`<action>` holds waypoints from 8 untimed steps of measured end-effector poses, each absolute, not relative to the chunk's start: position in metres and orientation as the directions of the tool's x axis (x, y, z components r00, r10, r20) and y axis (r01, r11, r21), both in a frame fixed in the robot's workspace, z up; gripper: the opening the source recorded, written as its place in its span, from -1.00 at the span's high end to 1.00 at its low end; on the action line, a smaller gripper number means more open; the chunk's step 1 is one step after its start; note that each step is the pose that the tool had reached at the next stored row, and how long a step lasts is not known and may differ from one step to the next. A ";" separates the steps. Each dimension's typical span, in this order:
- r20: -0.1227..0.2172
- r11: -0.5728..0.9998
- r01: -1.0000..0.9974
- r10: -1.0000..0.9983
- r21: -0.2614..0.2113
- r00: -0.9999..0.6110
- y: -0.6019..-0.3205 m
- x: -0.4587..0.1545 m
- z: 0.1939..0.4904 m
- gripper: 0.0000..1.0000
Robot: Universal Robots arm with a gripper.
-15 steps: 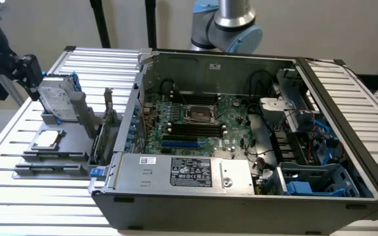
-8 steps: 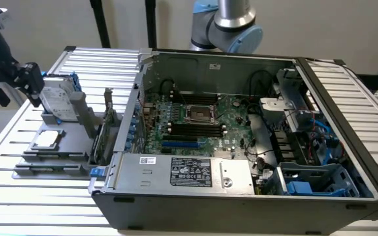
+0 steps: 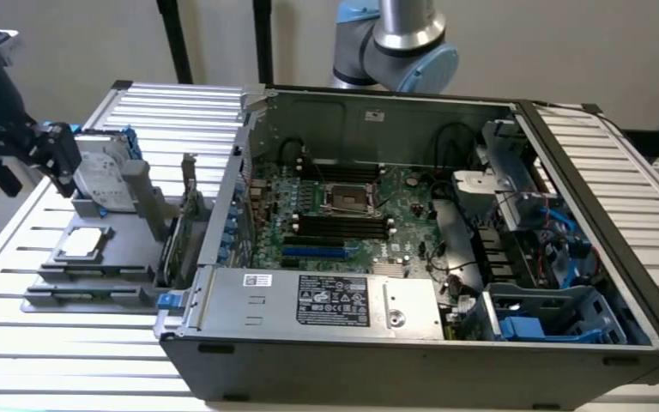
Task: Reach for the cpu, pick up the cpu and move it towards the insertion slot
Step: 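Pick up the cpu and move it towards the insertion slot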
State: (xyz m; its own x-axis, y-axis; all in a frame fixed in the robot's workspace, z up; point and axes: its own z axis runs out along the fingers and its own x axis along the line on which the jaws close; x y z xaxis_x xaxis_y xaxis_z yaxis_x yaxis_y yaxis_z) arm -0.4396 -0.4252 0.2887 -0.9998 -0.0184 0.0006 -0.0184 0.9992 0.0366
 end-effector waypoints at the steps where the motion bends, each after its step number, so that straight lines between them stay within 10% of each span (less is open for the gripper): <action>1: 0.001 0.999 -0.018 -0.018 0.037 -1.000 -0.426 -0.440 0.287 -0.42; 8: 0.001 0.999 -0.010 -0.010 0.038 -1.000 -0.427 -0.439 0.274 -0.42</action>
